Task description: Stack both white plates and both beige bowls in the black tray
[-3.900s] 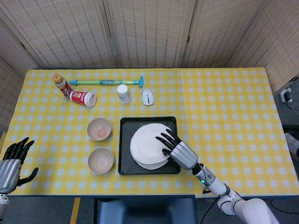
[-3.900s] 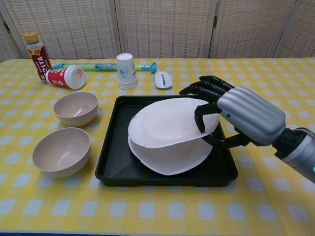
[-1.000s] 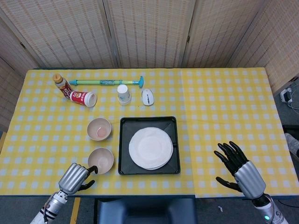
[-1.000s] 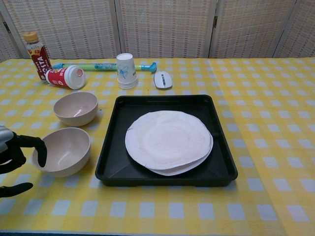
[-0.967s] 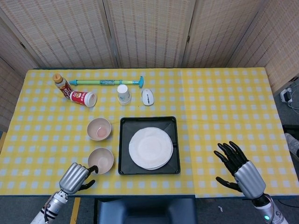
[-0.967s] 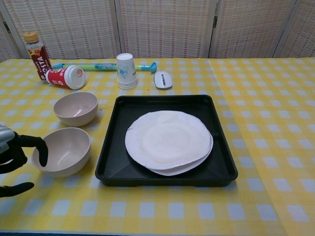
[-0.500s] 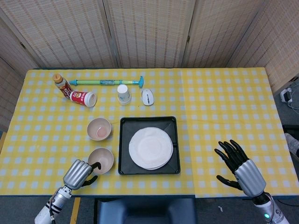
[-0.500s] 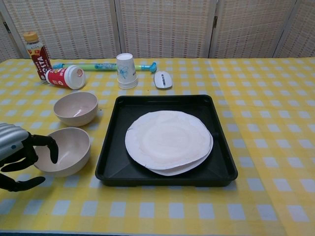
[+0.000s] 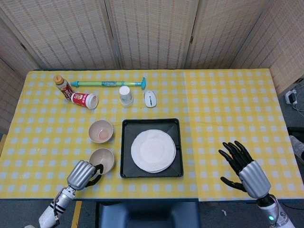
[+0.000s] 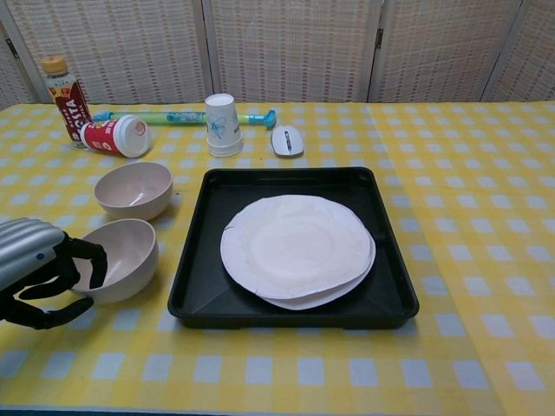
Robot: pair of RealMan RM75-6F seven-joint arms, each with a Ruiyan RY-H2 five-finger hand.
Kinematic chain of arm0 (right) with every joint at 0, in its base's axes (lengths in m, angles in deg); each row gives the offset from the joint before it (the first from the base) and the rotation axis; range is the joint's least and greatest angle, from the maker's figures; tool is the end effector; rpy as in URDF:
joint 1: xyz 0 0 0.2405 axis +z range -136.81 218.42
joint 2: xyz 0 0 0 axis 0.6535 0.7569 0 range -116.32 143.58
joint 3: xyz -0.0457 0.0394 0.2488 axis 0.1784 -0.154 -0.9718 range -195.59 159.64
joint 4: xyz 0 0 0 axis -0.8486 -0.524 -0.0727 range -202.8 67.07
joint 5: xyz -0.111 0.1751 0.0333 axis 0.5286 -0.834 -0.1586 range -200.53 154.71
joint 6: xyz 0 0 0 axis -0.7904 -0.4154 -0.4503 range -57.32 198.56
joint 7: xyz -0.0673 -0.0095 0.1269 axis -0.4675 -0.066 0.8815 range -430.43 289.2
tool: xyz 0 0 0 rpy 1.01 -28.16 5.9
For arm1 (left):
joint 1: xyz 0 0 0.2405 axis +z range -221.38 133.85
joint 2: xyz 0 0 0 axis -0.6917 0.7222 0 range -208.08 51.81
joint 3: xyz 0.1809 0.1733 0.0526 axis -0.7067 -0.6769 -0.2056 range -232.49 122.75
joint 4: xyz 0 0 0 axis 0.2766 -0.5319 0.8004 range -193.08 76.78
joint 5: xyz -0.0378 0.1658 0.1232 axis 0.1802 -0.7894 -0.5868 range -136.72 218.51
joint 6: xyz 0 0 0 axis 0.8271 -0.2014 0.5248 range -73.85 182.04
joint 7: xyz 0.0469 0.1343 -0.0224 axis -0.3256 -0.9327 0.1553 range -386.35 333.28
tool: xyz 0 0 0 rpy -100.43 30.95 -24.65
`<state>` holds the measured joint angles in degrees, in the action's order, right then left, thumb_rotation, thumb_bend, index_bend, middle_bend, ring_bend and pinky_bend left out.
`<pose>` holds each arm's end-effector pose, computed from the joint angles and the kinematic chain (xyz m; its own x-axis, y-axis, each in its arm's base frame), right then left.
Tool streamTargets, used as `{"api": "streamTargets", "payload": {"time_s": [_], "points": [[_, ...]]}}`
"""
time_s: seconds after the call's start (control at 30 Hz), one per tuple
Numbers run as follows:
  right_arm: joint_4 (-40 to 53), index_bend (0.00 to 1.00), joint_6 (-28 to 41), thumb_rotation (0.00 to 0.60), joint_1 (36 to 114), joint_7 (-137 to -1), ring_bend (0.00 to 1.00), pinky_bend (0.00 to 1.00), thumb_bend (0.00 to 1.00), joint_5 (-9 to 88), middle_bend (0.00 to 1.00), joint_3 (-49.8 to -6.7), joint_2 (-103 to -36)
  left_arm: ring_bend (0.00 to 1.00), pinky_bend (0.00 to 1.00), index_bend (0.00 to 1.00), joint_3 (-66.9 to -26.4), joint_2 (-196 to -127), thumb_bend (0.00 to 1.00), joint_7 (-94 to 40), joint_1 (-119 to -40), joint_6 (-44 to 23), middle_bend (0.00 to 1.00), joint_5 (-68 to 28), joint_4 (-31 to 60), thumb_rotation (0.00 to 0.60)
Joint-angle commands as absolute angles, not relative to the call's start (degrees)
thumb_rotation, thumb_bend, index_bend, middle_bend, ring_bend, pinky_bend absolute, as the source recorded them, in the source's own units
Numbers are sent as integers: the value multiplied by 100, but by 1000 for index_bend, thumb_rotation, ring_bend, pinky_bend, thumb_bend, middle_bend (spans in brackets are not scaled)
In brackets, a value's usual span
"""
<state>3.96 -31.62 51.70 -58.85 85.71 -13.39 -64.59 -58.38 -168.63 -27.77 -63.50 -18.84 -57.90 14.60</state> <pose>-0.2756 -0.1734 0.1050 0.2401 0.0992 0.9657 -0.8130 -0.5231 0.2558 -0.2496 0.2178 -0.0171 0.4342 0.2063 0.8769 0.8238 -0.4847 -0.2939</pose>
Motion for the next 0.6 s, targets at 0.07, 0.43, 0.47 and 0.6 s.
{"api": "streamTargets", "payload": {"time_s": [0.07,0.43,0.47,0.6], "points": [[397,96,-3155,600,5170,-5885,0,0,123,8588,0,-1343,-6456,1000,1000,591,-5891,-16850,477,-2637,-6390,-1958,1000,-5856,1481,600],[415,96,-3155,600,5151,-5893,0,0,123,8642,0,-1343,-6457,1000,1000,588,-5953,-16822,516,-2589,-6396,-2368,1000,-6073,1514,600],[424,96,-3158,600,5146,-5896,0,0,123,8644,0,-1345,-6453,1000,1000,588,-5933,-16797,517,-2662,-6405,-2379,1000,-6066,1606,600],[501,96,-3163,600,5139,-5915,0,0,124,8645,0,-1358,-6419,1000,1000,591,-5781,-16775,518,-3048,-6513,-2410,1000,-6111,1998,600]]}}
